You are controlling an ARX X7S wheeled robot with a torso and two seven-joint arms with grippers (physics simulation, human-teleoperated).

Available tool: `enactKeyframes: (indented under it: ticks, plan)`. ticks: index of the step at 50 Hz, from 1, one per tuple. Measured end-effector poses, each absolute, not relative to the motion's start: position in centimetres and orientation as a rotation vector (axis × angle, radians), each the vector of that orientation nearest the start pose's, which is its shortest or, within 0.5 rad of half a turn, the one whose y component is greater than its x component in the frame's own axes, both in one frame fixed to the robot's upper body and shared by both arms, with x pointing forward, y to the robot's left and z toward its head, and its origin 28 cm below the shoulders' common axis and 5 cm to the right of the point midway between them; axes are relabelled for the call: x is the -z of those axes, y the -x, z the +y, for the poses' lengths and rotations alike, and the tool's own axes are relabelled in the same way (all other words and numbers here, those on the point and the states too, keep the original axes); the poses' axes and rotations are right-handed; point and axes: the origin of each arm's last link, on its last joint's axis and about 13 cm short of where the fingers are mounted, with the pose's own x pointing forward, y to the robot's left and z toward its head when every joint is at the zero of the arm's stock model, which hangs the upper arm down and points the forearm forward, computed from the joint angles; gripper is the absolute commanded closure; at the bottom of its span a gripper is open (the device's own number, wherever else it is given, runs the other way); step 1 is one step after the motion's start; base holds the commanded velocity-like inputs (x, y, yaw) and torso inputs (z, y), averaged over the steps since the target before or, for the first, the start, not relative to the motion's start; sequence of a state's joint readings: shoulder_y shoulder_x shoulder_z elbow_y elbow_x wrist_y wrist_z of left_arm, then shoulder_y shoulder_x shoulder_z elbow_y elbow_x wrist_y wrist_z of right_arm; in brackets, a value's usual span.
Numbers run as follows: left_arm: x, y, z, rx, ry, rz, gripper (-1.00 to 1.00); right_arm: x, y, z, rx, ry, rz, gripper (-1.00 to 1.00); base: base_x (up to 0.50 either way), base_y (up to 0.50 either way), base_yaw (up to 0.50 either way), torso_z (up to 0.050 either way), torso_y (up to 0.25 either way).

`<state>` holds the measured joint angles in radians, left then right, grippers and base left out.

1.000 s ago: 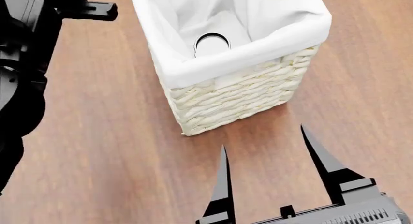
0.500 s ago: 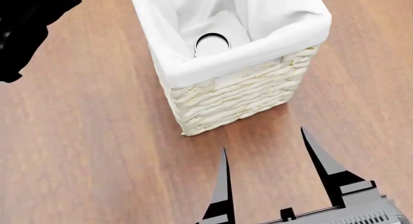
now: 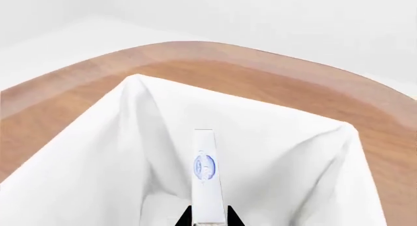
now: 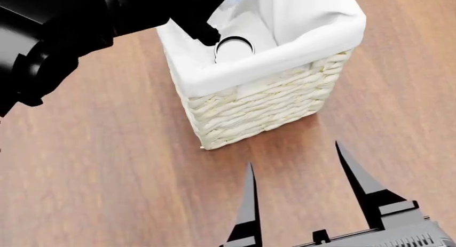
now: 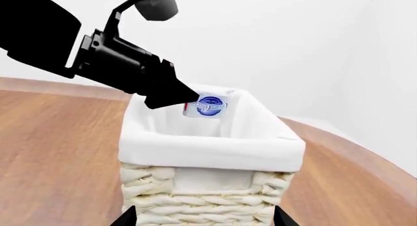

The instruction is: Pick up the alphabet soup and the cream cheese box, and put them in the basket.

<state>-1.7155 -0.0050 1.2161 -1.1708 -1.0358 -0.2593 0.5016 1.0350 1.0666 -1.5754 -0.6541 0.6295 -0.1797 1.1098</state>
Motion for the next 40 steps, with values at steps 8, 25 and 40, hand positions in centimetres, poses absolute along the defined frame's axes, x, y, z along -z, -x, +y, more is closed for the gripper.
enactKeyframes:
  ticks: [8,25,40]
  plan:
    - [-32.27,-42.89,15.31,0.812,-0.268,0.031,1.00,-16.25,-18.34,-11.22,-0.185,0.196,-0.384,-1.00,0.00,0.00,0.00,0.000,0.001]
    - [-32.53,-42.84,15.23,0.827,-0.248,0.029,-1.00,-16.19,-18.18,-11.26,-0.184,0.190,-0.383,-1.00,0.00,0.00,0.00,0.001,0.001]
    - [-32.87,-42.79,15.18,0.845,-0.203,0.017,-1.00,-16.15,-18.10,-11.22,-0.186,0.187,-0.383,-1.00,0.00,0.00,0.00,0.000,0.000]
